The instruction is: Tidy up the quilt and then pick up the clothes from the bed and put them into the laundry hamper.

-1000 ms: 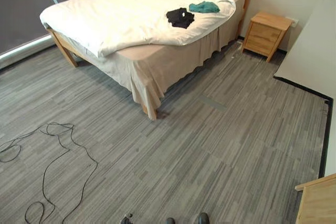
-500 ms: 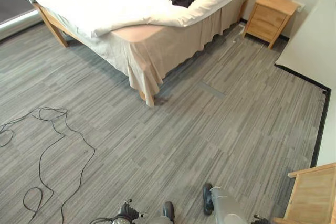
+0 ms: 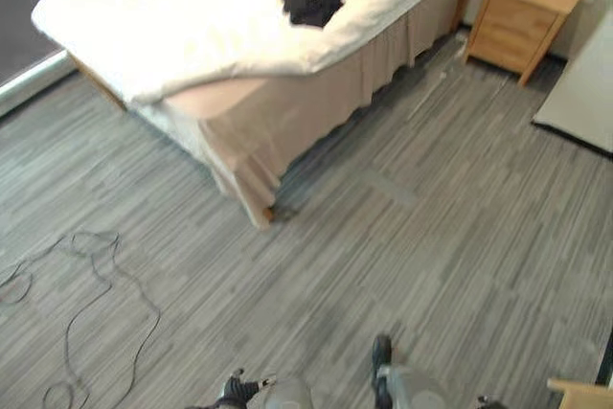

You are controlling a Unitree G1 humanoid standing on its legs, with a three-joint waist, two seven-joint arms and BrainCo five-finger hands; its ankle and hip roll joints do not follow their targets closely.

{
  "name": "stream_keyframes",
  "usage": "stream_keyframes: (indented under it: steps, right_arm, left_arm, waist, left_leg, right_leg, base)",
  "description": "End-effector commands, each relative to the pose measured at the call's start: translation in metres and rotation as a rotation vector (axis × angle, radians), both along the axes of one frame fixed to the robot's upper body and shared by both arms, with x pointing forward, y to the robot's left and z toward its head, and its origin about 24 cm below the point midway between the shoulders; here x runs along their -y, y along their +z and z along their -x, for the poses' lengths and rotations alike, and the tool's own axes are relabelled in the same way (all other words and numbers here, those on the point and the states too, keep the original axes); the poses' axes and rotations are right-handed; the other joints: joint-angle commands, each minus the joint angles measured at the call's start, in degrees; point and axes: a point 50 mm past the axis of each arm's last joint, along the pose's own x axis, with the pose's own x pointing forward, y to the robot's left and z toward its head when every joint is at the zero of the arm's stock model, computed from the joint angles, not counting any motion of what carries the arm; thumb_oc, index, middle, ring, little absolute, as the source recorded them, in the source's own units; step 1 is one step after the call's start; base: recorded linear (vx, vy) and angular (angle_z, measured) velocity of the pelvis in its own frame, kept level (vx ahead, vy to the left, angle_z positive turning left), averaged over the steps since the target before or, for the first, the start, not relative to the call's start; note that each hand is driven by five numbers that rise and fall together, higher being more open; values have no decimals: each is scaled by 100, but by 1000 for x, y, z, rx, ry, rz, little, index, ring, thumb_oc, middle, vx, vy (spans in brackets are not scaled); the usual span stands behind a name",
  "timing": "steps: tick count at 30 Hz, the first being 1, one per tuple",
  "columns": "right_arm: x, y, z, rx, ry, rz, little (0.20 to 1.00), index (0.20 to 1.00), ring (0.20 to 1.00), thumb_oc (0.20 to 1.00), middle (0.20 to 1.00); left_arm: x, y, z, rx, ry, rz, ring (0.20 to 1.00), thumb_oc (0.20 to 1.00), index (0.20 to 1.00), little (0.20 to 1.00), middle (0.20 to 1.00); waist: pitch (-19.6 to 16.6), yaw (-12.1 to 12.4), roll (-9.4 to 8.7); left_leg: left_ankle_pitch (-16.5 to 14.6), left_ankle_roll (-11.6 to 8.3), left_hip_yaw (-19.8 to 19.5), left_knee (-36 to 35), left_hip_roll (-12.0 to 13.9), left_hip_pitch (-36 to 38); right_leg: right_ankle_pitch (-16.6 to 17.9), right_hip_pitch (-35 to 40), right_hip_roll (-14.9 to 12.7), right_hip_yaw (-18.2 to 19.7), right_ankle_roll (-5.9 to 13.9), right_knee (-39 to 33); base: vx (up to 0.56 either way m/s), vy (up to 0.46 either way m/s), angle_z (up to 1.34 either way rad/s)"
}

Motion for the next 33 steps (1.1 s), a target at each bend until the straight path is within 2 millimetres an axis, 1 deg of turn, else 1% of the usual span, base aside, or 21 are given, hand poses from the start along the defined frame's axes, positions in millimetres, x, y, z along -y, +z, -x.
stream_keyframes:
  steps: [1, 2, 3, 4, 7, 8, 10, 12, 13, 14, 15, 16, 17, 18, 20, 22, 28, 29, 30, 32, 33]
  right_arm:
    - [15, 6, -8, 18, 33, 61, 1000, 1000, 1000, 1000, 1000]
    - [14, 7, -11, 37, 26, 55, 1000, 1000, 1000, 1000, 1000]
    - [18, 9, -12, 58, 16, 40, 1000, 1000, 1000, 1000, 1000]
    - [19, 9, -11, 58, 16, 40, 1000, 1000, 1000, 1000, 1000]
    - [21, 10, -11, 66, -7, 47, 1000, 1000, 1000, 1000, 1000]
    - [21, 10, -12, 67, -5, 47, 1000, 1000, 1000, 1000, 1000]
    - [13, 5, -2, 13, 18, 25, 1000, 1000, 1000, 1000, 1000]
    - [10, 2, 4, -13, 19, 14, 1000, 1000, 1000, 1000, 1000]
    - [9, 3, 0, 6, 18, 8, 1000, 1000, 1000, 1000, 1000]
    - [8, 3, -3, 19, 18, 4, 1000, 1000, 1000, 1000, 1000]
    - [8, 5, -8, 38, 5, -1, 1000, 1000, 1000, 1000, 1000]
    - [8, 5, -8, 38, 5, -1, 1000, 1000, 1000, 1000, 1000]
    - [8, 5, -10, 47, 3, 4, 1000, 1000, 1000, 1000, 1000]
    - [8, 5, -11, 48, -1, 2, 1000, 1000, 1000, 1000, 1000]
    - [8, 5, -10, 44, -17, 2, 1000, 1000, 1000, 1000, 1000]
    - [9, 3, -1, 7, -22, 7, 1000, 1000, 1000, 1000, 1000]
    - [7, 0, 8, -14, -30, 0, 1000, 1000, 1000, 1000, 1000]
    - [11, 2, 3, 0, -35, 8, 1000, 1000, 1000, 1000, 1000]
    - [18, 5, 2, 5, -52, 25, 1000, 1000, 1000, 1000, 1000]
    - [23, 6, 4, 3, -62, 42, 1000, 1000, 1000, 1000, 1000]
    - [32, 8, 8, -4, -58, 81, 1000, 1000, 1000, 1000, 1000]
  left_arm:
    - [19, 4, -27, 81, -16, 26, 1000, 1000, 1000, 1000, 1000]
    - [13, 2, -17, 51, -8, 14, 1000, 1000, 1000, 1000, 1000]
    - [11, -1, -5, 21, -2, 19, 1000, 1000, 1000, 1000, 1000]
    - [11, -1, -4, 20, -3, 19, 1000, 1000, 1000, 1000, 1000]
    - [7, -1, 0, 6, 28, 18, 1000, 1000, 1000, 1000, 1000]
    - [7, -1, 0, 7, 30, 17, 1000, 1000, 1000, 1000, 1000]
    - [-1, -2, 7, -20, 79, 14, 1000, 1000, 1000, 1000, 1000]
    - [-8, -2, 14, -48, 81, 0, 1000, 1000, 1000, 1000, 1000]
    - [-10, -1, 13, -46, 77, -3, 1000, 1000, 1000, 1000, 1000]
    - [-13, 0, 10, -40, 80, -12, 1000, 1000, 1000, 1000, 1000]
    - [-18, 3, 3, -18, 87, -25, 1000, 1000, 1000, 1000, 1000]
    - [-18, 3, 2, -17, 88, -25, 1000, 1000, 1000, 1000, 1000]
    - [-19, 6, -8, 11, 68, -36, 1000, 1000, 1000, 1000, 1000]
    - [-19, 7, -11, 18, 56, -38, 1000, 1000, 1000, 1000, 1000]
    - [-19, 9, -17, 37, 31, -54, 1000, 1000, 1000, 1000, 1000]
    - [-28, 12, -18, 41, 33, -80, 1000, 1000, 1000, 1000, 1000]
    - [-19, 6, -3, 67, 215, -4, 1000, 1000, 1000, 1000, 1000]
    - [-9, 9, -25, 123, 252, 33, 1000, 1000, 1000, 1000, 1000]
    - [-17, 13, -27, 167, 255, 29, 1000, 1000, 1000, 1000, 1000]
    - [-22, 15, -26, 178, 249, 24, 1000, 1000, 1000, 1000, 1000]
    - [-34, 28, -44, 283, 223, -8, 1000, 1000, 1000, 1000, 1000]
  waist:
    - [210, 246, -30]
    - [172, 357, -13]
    - [47, 467, 108]
    - [66, 473, 92]
    - [-56, 444, 165]
    - [-15, 462, 163]
    - [-260, 492, 54]
    - [-316, 495, -39]
    - [-292, 471, -30]
    - [-223, 418, 34]
    - [-130, 276, 153]
    - [-124, 266, 146]
    - [-79, 144, 269]
    - [-91, 109, 261]
    - [-105, -33, 208]
    - [-133, -112, 175]
    - [-218, -32, 101]
    - [-201, -78, 86]
    - [-122, -96, 90]
    - [-87, -91, 79]
    - [-46, -42, 75]
  left_leg:
    - [-408, 411, 854, -1826, -524, 401]
    - [-414, 459, 957, -2567, -682, 286]
    - [-266, 492, 1328, -4182, -740, 264]
    - [-242, 496, 1342, -4251, -767, 330]
    - [-80, 362, 2495, -5050, -596, 345]
    - [-2, 401, 2584, -5069, -568, 367]
    - [-232, 677, 2516, -5270, -826, 772]
    - [-463, 910, 2594, -5404, -1009, 1089]
    - [-445, 996, 2603, -5419, -962, 1186]
    - [-490, 1034, 2511, -5487, -884, 1348]
    - [-540, 1000, 2240, -5644, -769, 1673]
    - [-540, 1002, 2231, -5643, -776, 1676]
    - [-585, 837, 1932, -5677, -645, 1805]
    - [-604, 764, 1832, -5646, -620, 1848]
    - [-709, 591, 1464, -5700, -593, 2005]
    - [-757, 456, 1346, -5712, -433, 2092]
    - [-698, 188, 988, -4944, 71, 2004]
    - [-505, 175, 1159, -4607, 168, 1832]
    - [-353, 224, 1347, -4141, 265, 1552]
    - [-350, 253, 1548, -3951, 290, 1425]
    - [-575, 351, 1688, -3985, -41, 1215]
  right_leg:
    - [-194, 273, -174, 591, 859, -519]
    - [-299, 455, -148, 644, 910, -519]
    - [-576, 807, -18, 695, 990, -519]
    - [-590, 839, -41, 701, 998, -519]
    - [-924, 1310, 142, 482, 1015, -510]
    - [-890, 1308, 154, 485, 996, -504]
    - [-1069, 1488, 115, 340, 1164, 141]
    - [-668, 1191, -8, 141, 1729, 1512]
    - [-189, 870, -102, 100, 1877, 2179]
    - [36, 401, -198, 137, 1924, 2982]
    - [-155, -197, -425, 145, 1824, 3316]
    - [-164, -192, -435, 138, 1825, 3326]
    - [-562, -446, -582, 196, 1498, 2380]
    - [-599, -375, -633, 357, 1449, 1851]
    - [-348, -432, -712, 1184, 1501, 280]
    - [-65, -671, -726, 1688, 1645, 3]
    - [-300, -254, -573, 1203, 1369, 234]
    - [-365, -130, -586, 1057, 1299, 240]
    - [-425, -22, -610, 855, 1214, 251]
    - [-467, 39, -616, 767, 1174, 250]
    - [-502, 192, -583, 684, 1121, 154]
  base:
    - [612, 4, -42]
    - [828, 70, -58]
    - [626, 75, -56]
    - [582, 76, -26]
    - [458, 1, -12]
    - [701, 25, -46]
    - [746, 16, -14]
    - [470, 4, 49]
    - [370, -25, 93]
    - [464, -147, 115]
    - [364, -103, 104]
    - [551, -313, 137]
    - [387, -302, 136]
    - [559, -457, 152]
    - [427, -397, 126]
    - [342, -439, 141]
    - [251, -423, 90]
    - [33, -210, 56]
    - [36, -260, 71]
    - [19, -162, 63]
    - [72, -135, 35]
